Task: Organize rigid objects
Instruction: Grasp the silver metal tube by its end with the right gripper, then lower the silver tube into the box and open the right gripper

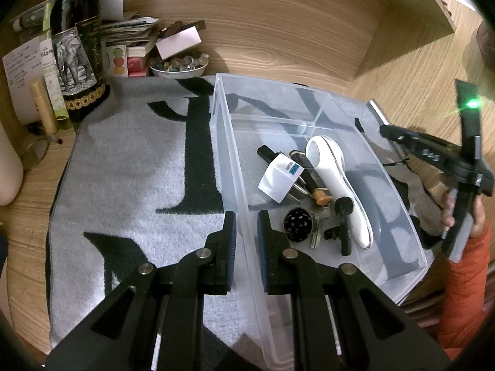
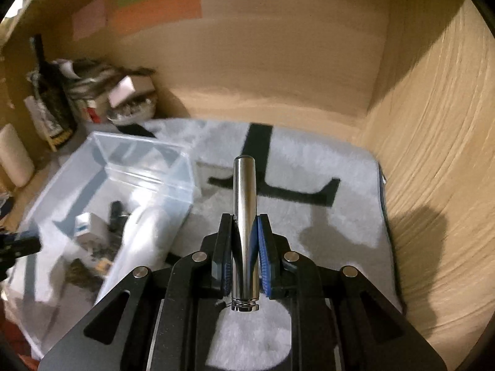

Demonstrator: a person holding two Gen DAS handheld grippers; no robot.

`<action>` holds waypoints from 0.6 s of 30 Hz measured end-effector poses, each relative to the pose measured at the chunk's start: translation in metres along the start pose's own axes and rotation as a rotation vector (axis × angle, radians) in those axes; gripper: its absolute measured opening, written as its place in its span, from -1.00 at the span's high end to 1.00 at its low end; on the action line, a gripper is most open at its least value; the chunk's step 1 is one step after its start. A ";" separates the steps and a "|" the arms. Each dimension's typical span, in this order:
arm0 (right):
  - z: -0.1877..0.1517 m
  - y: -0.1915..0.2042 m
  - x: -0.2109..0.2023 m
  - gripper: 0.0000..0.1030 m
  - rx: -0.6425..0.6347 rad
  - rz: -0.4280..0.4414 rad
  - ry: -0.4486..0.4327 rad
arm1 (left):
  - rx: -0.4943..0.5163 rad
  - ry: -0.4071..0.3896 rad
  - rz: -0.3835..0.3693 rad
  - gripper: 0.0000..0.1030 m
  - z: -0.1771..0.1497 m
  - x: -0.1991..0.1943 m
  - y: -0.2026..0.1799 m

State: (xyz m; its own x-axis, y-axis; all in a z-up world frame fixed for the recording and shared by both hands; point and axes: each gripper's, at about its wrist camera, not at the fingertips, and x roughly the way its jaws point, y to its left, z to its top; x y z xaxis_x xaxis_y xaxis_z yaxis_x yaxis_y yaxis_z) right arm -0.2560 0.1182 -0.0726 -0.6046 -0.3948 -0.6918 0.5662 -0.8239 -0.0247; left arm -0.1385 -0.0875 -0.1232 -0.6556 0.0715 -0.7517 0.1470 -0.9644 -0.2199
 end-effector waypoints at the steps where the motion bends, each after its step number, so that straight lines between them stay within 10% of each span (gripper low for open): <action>1: 0.002 0.000 -0.003 0.72 -0.001 0.001 -0.008 | 0.001 0.000 0.001 0.75 0.001 0.000 0.000; 18: 0.019 0.067 -0.056 0.72 -0.135 0.158 -0.166 | 0.001 -0.001 0.002 0.75 0.000 0.000 0.000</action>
State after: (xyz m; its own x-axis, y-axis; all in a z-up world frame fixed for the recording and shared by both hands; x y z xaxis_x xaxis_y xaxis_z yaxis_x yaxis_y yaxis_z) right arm -0.1946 0.0774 -0.0215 -0.5800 -0.5846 -0.5674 0.7239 -0.6892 -0.0299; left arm -0.1384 -0.0874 -0.1237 -0.6561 0.0695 -0.7515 0.1474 -0.9648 -0.2179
